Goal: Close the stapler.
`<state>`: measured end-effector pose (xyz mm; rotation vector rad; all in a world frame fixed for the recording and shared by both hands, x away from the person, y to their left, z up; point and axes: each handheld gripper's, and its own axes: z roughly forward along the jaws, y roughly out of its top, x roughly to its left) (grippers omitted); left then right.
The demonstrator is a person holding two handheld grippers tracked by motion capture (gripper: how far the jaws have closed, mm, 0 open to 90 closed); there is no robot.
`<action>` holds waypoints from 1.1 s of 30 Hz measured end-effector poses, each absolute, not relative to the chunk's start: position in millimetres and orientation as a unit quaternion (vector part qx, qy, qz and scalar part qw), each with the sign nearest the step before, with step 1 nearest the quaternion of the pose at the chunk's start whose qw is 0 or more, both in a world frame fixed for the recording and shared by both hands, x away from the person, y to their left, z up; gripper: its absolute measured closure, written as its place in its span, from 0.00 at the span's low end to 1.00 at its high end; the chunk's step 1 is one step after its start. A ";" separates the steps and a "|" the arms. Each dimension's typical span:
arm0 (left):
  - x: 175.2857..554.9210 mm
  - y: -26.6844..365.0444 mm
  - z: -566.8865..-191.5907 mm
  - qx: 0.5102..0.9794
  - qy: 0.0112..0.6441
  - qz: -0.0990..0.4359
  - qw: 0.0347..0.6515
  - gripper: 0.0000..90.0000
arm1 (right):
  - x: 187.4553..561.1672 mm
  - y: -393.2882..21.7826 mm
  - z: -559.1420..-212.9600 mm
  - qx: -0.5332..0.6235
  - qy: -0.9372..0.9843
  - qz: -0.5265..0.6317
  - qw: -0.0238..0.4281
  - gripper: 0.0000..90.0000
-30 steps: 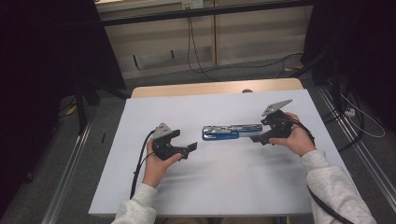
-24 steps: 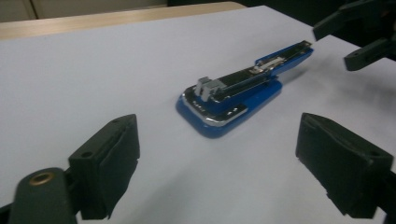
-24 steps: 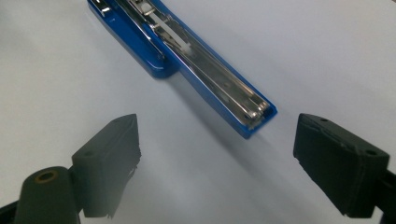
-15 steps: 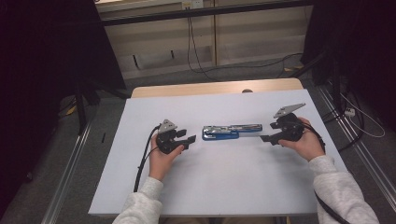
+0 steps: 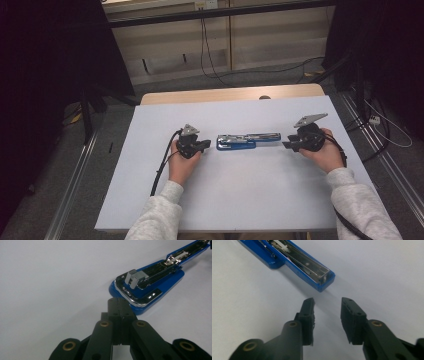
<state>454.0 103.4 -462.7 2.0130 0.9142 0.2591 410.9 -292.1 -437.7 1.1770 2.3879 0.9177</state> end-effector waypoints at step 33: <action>470.4 82.5 -469.8 0.824 0.371 0.088 0.418 1.00 | 424.9 -276.7 -446.2 0.422 0.832 0.321 0.164 1.00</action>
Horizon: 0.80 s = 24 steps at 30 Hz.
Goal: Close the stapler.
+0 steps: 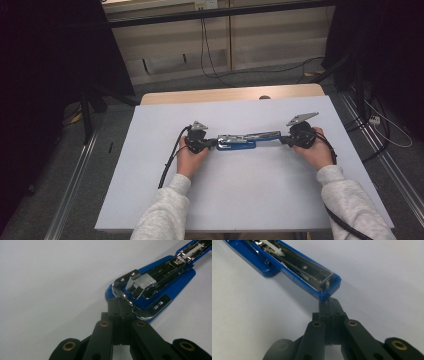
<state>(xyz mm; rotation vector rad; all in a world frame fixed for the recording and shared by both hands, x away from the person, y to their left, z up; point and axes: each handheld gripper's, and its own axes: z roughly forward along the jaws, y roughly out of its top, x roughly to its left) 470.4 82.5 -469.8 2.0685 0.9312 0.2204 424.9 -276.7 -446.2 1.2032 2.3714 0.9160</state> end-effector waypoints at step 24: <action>471.4 81.9 -469.5 0.821 0.377 0.094 0.418 0.97 | 422.1 -262.7 -438.5 0.408 0.826 0.354 0.162 0.87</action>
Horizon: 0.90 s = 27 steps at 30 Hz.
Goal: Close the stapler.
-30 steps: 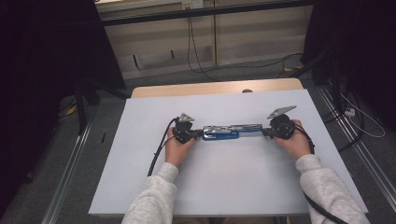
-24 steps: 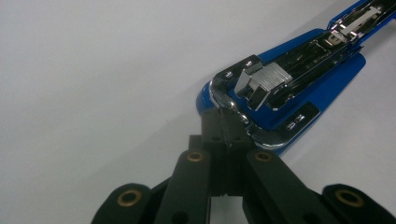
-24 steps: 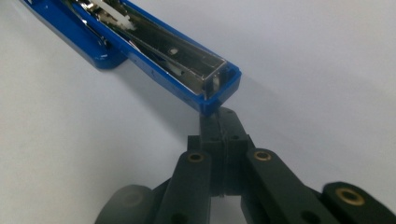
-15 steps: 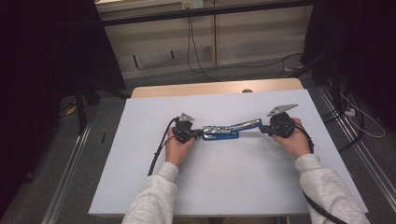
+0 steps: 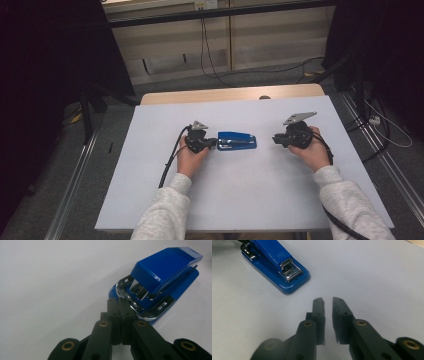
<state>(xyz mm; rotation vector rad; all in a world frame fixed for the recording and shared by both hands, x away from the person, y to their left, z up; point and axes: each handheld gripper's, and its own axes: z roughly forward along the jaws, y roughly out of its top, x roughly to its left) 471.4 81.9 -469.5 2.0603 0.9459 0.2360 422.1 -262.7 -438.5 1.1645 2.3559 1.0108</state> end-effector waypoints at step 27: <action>434.0 135.0 -437.6 0.810 0.368 0.068 0.451 0.26 | 390.9 -258.8 -436.8 0.438 0.805 0.382 0.120 0.37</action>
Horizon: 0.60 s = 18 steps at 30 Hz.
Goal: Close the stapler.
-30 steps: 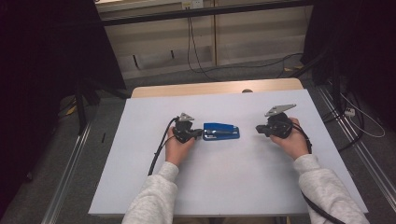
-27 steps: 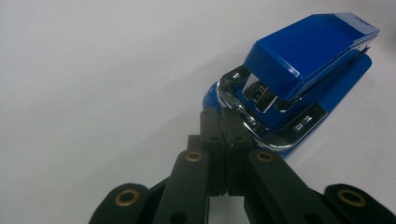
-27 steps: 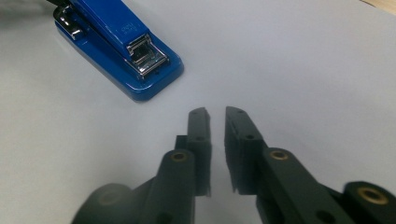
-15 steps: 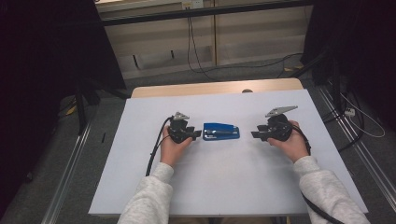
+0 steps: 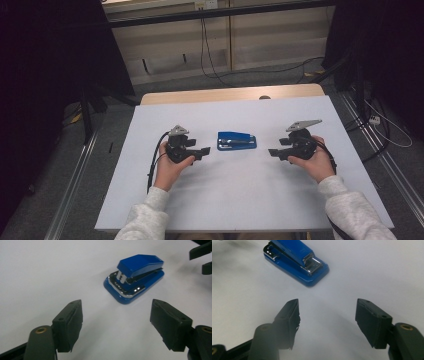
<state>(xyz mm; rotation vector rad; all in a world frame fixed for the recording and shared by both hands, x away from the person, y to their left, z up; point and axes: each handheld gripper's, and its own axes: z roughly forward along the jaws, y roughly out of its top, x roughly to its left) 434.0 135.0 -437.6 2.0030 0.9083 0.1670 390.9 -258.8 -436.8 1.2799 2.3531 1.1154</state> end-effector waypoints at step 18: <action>399.8 163.6 -434.6 0.805 0.363 0.073 0.463 0.11 | 354.3 -265.1 -434.7 0.424 0.815 0.379 0.112 0.21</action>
